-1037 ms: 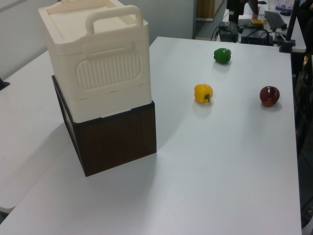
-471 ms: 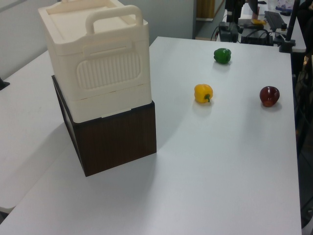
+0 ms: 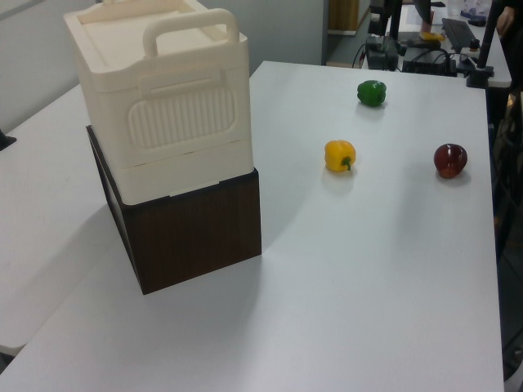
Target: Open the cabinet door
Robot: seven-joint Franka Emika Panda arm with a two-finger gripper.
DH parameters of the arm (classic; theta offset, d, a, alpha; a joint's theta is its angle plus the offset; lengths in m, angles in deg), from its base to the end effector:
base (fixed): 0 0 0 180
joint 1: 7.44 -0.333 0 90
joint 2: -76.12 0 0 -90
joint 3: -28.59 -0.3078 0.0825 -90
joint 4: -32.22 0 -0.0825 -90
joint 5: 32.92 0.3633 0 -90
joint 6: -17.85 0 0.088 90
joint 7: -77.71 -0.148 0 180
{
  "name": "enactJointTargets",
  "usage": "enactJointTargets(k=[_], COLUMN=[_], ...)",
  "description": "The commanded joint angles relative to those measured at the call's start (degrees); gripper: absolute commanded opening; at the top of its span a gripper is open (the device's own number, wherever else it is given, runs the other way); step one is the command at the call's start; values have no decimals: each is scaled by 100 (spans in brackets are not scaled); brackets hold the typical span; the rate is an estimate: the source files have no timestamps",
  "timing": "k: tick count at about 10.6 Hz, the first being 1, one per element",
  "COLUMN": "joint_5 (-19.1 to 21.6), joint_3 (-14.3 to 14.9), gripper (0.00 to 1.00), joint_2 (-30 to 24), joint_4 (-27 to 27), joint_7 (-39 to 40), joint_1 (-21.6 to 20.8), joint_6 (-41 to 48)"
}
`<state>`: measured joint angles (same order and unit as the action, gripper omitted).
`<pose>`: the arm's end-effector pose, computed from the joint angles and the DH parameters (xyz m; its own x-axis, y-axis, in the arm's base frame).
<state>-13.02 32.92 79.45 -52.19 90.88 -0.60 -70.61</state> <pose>0.5492 -0.0551 0.5942 0.9954 0.0314 0.0905 0.0593 -0.9442 -0.3239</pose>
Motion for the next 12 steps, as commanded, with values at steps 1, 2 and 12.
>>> enactJointTargets(k=[1,2,12], joint_5=[83,101,-250], joint_3=[-30,-30,-30], gripper=[100,100,71], joint_2=[149,185,598], joint_4=[-23,-23,-23], joint_7=[370,441,1575], joint_1=[-533,-709,-2712], joint_6=[-923,-1363,-3665])
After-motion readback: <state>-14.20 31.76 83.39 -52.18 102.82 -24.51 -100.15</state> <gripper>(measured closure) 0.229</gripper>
